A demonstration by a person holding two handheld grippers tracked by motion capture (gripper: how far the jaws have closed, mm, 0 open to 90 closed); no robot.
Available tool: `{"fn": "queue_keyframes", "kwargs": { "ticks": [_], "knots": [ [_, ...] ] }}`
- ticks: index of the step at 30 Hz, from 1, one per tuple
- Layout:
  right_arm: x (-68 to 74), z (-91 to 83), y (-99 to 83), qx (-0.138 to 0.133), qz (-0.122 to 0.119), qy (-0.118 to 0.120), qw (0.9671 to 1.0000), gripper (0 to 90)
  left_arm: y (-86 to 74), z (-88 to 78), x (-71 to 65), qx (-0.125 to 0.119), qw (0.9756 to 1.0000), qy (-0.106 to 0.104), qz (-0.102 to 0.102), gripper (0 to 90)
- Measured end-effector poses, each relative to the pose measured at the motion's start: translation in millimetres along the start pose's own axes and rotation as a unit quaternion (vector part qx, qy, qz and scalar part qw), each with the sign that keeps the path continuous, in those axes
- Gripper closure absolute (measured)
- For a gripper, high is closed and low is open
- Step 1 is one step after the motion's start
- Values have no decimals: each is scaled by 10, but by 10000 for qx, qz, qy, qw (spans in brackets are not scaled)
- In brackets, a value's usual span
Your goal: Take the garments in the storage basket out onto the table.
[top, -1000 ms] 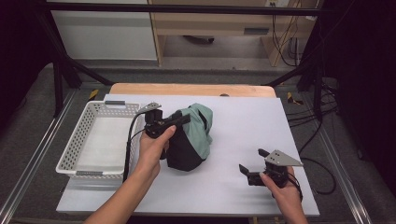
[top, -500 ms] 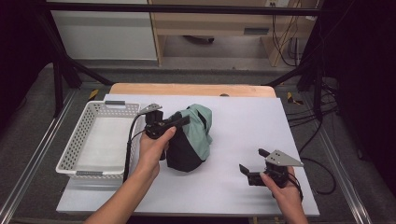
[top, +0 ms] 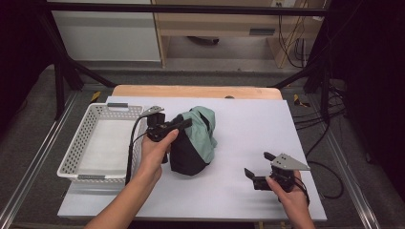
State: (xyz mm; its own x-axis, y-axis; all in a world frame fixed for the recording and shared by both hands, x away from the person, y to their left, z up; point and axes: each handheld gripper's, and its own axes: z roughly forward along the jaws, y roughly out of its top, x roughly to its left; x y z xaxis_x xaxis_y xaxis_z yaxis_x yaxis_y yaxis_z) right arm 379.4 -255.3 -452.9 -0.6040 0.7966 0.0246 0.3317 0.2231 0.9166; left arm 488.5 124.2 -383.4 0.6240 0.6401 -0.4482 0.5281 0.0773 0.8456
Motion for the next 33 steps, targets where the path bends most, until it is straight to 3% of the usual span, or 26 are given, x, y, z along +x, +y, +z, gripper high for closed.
{"fn": "queue_keyframes", "kwargs": {
  "ticks": [10, 13, 21, 26, 29, 33],
  "knots": [
    [2, -3, -1, 0, 4, 4, 10000, 41, -19, 11, -16, 74, 9998, 121, 121, 732],
    [2, 0, 0, 0, -6, 4, 10000, 41, -34, 21, -20, 123, 9996, 149, 224, 658],
    [4, 1, 0, 7, -12, 10, 10000, 41, -85, -9, -11, 99, 9996, 186, 202, 484],
    [5, 5, -1, 24, -19, 20, 10000, 41, -139, -41, -54, 72, 9989, 223, 406, 365],
    [11, 10, -2, 38, -34, 23, 10000, 42, -250, -74, -128, 30, 9969, 409, 673, 298],
    [23, 15, 0, 48, -58, 17, 10000, 42, -360, -134, -186, -46, 9953, 530, 813, 244]
  ]
}}
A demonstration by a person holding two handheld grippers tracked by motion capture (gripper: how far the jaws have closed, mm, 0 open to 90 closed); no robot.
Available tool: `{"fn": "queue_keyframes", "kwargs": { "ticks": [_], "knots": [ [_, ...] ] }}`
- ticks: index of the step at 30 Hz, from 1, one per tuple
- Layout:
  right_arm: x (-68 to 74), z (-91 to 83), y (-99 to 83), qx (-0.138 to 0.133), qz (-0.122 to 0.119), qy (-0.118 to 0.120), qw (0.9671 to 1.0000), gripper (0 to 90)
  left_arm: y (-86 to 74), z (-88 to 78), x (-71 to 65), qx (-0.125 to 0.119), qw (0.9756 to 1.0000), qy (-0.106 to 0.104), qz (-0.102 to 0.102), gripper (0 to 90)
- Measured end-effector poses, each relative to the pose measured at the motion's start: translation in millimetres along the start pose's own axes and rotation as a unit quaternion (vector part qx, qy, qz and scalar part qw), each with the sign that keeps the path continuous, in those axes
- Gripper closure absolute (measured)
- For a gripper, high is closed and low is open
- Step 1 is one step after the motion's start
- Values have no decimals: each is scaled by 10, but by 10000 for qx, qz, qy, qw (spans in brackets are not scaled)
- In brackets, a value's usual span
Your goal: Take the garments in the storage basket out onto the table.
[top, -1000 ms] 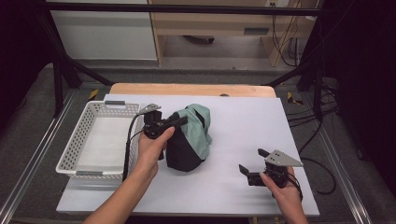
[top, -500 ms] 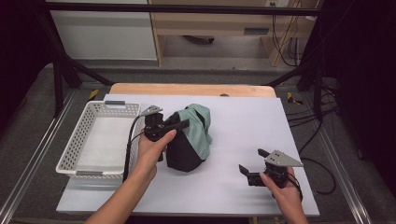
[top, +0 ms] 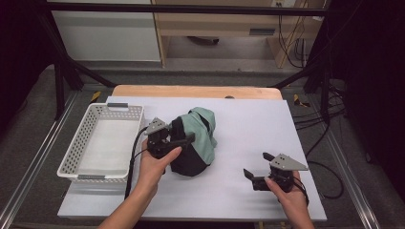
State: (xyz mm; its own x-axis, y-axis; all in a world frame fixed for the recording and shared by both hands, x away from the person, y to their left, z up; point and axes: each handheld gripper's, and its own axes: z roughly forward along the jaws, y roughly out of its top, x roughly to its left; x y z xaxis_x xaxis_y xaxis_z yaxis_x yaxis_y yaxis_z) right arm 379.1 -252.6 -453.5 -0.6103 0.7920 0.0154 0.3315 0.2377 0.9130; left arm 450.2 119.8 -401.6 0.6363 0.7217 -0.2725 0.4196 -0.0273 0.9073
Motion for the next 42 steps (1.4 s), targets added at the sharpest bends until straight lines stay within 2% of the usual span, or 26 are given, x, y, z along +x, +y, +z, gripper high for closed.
{"fn": "queue_keyframes", "kwargs": {
  "ticks": [3, 6, 9, 10, 14, 16, 23, 26, 27, 29, 31, 33, 37, 39, 42],
  "knots": [
    [19, 6, 2, 13, -8, 17, 10000, 42, -25, -40, -21, -48, 10000, 33, 15, 223],
    [33, 13, 5, 14, -26, 27, 10000, 42, -44, -141, -69, -127, 9997, 160, 158, 202],
    [53, 14, 17, -12, -92, 32, 10000, 44, -73, -182, -95, -170, 9994, 187, 232, 195],
    [62, 13, 21, -16, -80, 48, 10000, 44, -92, -199, -103, -163, 9992, 215, 289, 185],
    [93, 32, 27, 32, -83, 108, 9999, 44, -186, -258, -126, -121, 9993, 228, 259, 174],
    [101, 42, 29, 55, -84, 151, 9998, 44, -228, -300, -139, -104, 9988, 307, 355, 171],
    [136, 55, 53, 192, -77, 355, 9992, 46, -338, -408, -234, -148, 9987, 285, 404, 169],
    [161, 60, 81, 198, -31, 409, 9990, 46, -472, -477, -270, -46, 9982, 338, 499, 162],
    [161, 60, 81, 198, -31, 409, 9990, 46, -472, -477, -270, -46, 9982, 338, 499, 157],
    [203, 61, 85, 199, -59, 451, 9988, 45, -561, -522, -264, 22, 9973, 429, 599, 153],
    [219, 60, 87, 206, -54, 472, 9987, 45, -579, -538, -262, 19, 9972, 446, 603, 152],
    [298, 50, 124, 135, 14, 427, 9990, 66, -597, -557, -260, -41, 9974, 426, 578, 152],
    [410, 95, 179, 106, -45, 397, 9991, 73, -577, -567, -221, -20, 9976, 404, 561, 140],
    [511, 186, 223, 259, -194, 376, 9988, 76, -601, -561, -194, 29, 9971, 435, 619, 137],
    [571, 257, 237, 400, -333, 407, 9978, 86, -623, -534, -175, 100, 9971, 413, 639, 131]
  ]
}}
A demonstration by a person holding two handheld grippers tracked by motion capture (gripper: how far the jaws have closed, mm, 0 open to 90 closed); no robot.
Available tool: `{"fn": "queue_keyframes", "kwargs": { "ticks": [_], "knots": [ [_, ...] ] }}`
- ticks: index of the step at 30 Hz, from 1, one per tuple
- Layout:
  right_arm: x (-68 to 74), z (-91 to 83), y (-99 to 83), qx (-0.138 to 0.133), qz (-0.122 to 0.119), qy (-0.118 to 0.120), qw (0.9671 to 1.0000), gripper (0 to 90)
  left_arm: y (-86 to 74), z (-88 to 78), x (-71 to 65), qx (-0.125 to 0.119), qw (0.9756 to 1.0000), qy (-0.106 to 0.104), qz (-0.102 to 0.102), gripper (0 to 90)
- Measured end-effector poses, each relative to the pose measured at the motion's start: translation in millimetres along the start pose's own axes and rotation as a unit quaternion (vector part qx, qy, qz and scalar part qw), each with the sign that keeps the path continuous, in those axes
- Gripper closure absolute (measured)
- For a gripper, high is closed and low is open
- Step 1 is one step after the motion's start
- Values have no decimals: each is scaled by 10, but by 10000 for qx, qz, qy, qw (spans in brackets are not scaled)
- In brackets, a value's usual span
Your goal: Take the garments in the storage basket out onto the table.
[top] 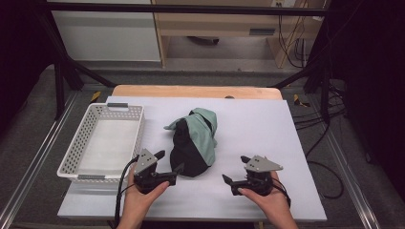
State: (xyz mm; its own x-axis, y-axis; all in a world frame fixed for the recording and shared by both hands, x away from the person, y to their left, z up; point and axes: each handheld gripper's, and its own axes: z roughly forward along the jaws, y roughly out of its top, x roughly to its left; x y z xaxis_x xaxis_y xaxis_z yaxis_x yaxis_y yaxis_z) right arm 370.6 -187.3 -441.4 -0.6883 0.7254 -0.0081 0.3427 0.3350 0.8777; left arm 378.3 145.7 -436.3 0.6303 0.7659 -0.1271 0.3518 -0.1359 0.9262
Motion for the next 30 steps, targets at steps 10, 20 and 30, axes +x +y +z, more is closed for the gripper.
{"fn": "queue_keyframes", "kwargs": {
  "ticks": [10, 20, 30],
  "knots": [
    [129, 321, 288, 452, -614, 112, 9970, 94, -60, 16, 2, 96, 9999, 117, 28, 96],
    [41, 483, 613, 332, -681, 363, 9965, 88, -100, 34, 25, 164, 9998, 135, -18, 83],
    [44, 487, 468, 276, -549, 485, 9969, 88, -149, -18, 3, 191, 9996, 175, 124, 86]
  ]
}}
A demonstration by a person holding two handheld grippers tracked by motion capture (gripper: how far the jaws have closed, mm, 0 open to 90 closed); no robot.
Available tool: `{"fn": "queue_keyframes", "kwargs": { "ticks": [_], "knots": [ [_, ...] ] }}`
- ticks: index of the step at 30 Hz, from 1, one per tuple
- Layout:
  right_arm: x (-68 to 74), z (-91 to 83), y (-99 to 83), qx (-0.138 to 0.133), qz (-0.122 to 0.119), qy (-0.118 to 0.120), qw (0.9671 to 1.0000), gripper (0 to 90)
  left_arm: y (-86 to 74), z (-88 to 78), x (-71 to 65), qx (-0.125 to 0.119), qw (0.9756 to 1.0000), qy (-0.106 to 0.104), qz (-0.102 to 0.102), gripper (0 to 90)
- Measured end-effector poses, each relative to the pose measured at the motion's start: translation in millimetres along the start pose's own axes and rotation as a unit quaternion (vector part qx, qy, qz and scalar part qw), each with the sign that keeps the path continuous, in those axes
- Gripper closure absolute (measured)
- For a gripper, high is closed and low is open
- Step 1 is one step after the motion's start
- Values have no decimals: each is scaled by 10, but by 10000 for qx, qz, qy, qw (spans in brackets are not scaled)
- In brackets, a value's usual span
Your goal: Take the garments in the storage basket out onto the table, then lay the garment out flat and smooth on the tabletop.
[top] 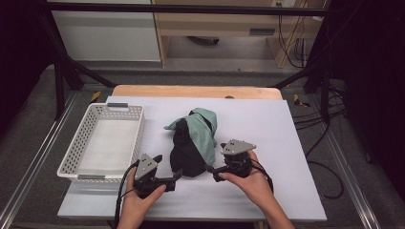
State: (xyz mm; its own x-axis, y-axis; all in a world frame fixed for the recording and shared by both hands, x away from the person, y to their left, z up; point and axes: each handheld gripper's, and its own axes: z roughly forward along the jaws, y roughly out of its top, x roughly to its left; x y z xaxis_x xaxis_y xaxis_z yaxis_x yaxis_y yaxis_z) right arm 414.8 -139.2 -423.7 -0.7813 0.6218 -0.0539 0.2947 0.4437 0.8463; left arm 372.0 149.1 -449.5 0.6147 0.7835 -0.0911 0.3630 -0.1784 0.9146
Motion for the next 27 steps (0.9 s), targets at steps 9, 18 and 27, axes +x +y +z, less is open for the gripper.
{"fn": "queue_keyframes", "kwargs": {
  "ticks": [9, 18, 27],
  "knots": [
    [42, 161, -132, 184, 154, 92, 9997, 112, -6, -1, 7, -8, 9999, -74, -122, 91],
    [8, 191, -174, 81, 360, 178, 9992, 126, -35, 39, -38, 92, 9998, -110, -130, 104],
    [36, 202, -148, -8, 234, 57, 9997, 131, -32, 28, -28, 77, 9999, -78, -101, 110]
  ]
}}
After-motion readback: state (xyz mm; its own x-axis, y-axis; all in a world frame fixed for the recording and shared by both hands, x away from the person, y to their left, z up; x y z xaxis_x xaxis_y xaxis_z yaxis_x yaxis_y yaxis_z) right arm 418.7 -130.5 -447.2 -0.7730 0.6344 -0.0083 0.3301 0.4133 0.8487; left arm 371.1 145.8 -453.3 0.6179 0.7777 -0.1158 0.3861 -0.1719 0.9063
